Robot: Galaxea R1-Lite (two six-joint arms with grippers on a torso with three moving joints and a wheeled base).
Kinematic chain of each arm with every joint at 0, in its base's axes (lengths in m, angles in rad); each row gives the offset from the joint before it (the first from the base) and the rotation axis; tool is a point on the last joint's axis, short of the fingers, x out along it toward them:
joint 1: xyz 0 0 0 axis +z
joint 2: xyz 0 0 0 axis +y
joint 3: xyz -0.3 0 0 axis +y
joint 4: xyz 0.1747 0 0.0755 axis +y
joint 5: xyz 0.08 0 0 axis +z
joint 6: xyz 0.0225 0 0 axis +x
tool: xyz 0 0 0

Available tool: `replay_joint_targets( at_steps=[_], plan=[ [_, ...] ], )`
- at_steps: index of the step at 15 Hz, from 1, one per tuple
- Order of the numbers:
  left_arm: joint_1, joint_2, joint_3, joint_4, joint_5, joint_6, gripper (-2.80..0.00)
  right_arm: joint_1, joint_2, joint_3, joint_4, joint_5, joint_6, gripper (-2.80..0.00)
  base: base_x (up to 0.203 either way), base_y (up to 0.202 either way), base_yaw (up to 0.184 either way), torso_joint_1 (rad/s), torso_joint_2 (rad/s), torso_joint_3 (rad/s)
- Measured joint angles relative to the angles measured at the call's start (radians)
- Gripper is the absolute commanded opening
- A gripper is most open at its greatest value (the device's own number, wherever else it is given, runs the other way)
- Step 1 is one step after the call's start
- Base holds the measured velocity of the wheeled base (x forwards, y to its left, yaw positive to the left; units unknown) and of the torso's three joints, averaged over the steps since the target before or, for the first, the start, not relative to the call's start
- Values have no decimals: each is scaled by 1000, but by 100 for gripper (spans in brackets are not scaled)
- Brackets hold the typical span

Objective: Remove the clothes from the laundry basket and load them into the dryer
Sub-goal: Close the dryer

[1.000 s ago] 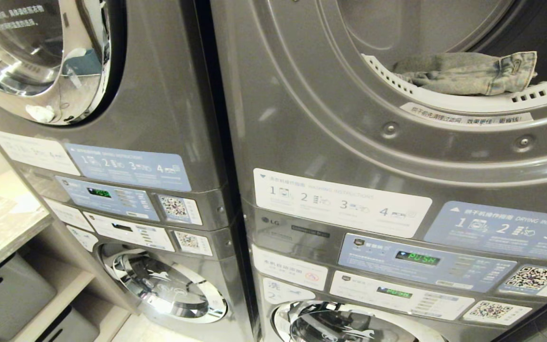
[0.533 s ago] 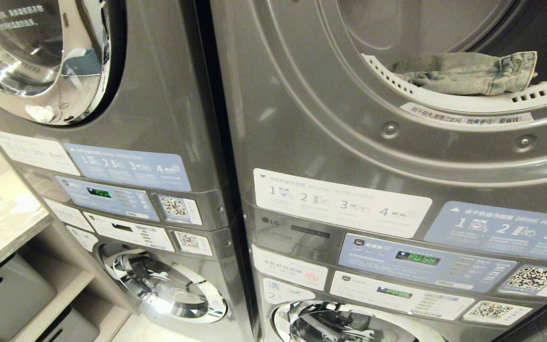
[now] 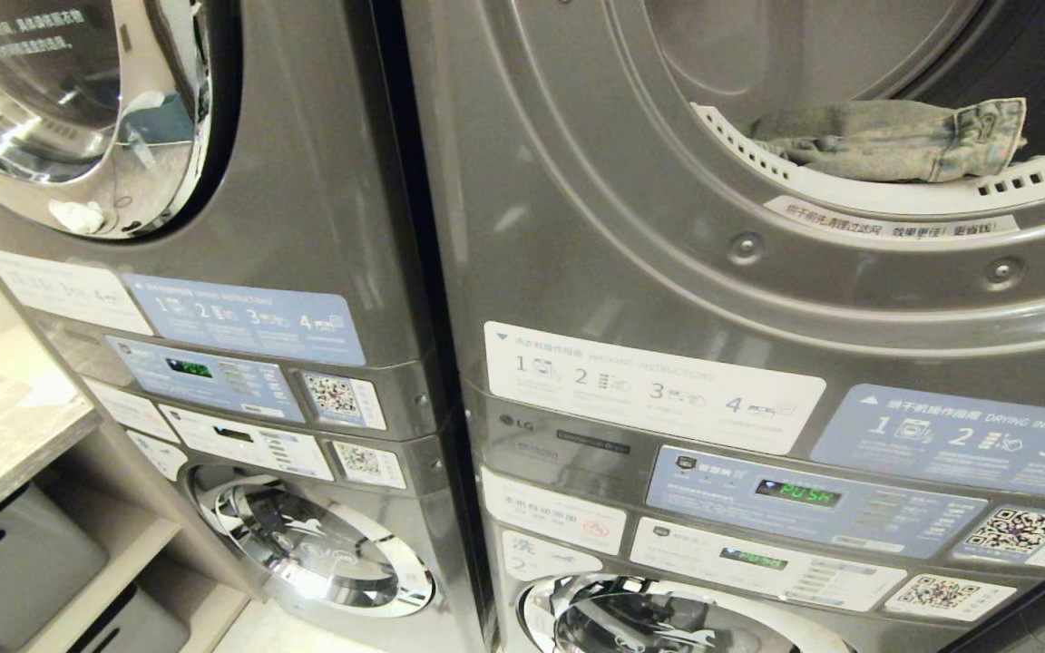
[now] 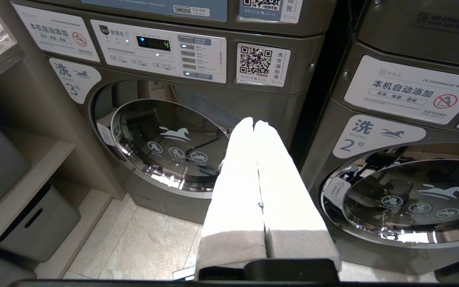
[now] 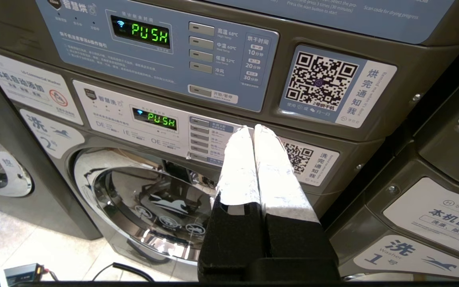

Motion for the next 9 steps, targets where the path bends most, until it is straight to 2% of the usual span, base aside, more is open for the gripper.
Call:
replay_joint_targets(
  at_steps=[5,9],
  plan=[
    [0,0,0,0,0,-3,-280,0,0,2,-2,0,0,-280,0,0,0,0,0,0],
    [0,0,1,-1,0,-3,-280,0,0,2,-2,0,-3,-280,-174,0,2,-1,6,1]
  ],
)
